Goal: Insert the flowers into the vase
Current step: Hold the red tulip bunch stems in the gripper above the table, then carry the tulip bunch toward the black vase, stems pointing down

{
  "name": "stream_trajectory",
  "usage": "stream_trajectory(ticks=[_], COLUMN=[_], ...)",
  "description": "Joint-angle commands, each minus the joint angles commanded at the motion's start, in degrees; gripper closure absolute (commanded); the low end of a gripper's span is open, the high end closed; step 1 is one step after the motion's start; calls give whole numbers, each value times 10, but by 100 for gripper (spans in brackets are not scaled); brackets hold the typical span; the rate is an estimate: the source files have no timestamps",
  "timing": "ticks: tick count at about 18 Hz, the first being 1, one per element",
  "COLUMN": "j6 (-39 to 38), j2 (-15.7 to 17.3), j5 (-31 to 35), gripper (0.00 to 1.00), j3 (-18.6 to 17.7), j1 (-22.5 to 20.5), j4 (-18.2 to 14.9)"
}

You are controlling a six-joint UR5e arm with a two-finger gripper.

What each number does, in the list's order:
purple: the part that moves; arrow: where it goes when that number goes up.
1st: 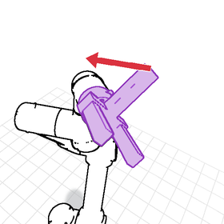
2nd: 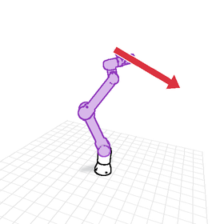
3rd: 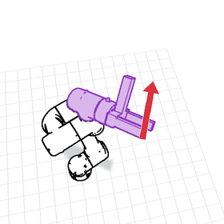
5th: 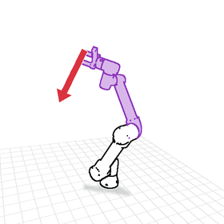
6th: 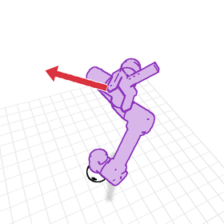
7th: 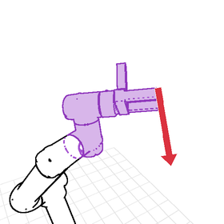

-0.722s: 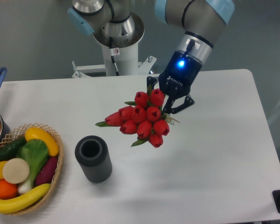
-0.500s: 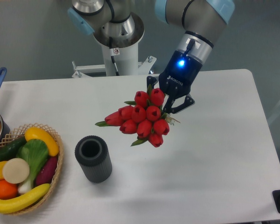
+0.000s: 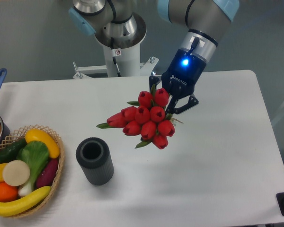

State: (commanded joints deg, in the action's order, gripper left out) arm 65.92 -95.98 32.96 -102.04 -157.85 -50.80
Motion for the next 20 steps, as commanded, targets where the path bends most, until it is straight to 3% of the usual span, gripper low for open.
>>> stream_trajectory(ticks=[5, 14, 20], j6=[2, 18, 30], j2=[-5, -30, -42], j5=[-57, -219, -259], gripper=[79, 79, 79], j3=[-4, -9, -8], j1=[3, 24, 53], j4=[24, 50, 52])
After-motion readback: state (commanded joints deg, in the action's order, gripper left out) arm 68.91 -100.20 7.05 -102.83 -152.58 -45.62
